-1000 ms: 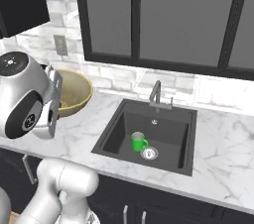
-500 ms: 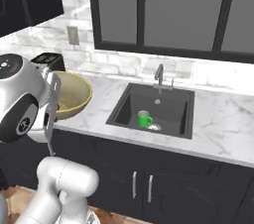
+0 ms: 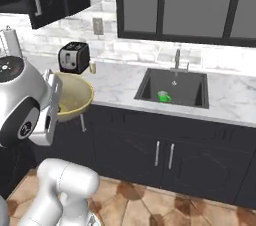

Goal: Pick the mug and place it in the sink. Pick the bowl and place it in the open cabinet and then close the cabinet.

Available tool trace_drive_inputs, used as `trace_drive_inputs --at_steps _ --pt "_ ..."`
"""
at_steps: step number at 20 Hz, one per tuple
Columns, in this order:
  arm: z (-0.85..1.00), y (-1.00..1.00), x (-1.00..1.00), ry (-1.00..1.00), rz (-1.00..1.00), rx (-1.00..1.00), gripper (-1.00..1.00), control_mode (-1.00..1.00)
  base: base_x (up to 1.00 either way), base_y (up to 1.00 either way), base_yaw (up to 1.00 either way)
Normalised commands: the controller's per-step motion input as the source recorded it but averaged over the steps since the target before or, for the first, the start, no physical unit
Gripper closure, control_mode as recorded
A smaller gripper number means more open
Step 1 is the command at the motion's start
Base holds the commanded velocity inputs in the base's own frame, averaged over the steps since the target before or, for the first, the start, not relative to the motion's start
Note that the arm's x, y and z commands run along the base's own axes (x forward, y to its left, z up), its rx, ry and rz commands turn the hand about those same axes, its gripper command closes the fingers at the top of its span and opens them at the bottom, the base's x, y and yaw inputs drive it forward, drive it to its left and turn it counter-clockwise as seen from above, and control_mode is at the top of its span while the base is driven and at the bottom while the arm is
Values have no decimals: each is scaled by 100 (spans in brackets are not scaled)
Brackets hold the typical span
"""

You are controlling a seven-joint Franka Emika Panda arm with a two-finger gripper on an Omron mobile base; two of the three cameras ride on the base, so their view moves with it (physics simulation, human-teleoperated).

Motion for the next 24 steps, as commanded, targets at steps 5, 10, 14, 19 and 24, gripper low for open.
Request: trace_drive_inputs --at_steps 5,10,14,19,24 --pt "0 0 0 0 0 0 100 100 46 100 -12" --pt "0 0 0 0 0 0 100 100 81 100 -13" --pt "0 0 0 0 0 0 100 100 81 96 -10" --pt "0 0 0 0 0 0 100 100 77 81 -3" --pt "0 0 0 0 0 0 100 100 63 88 0"
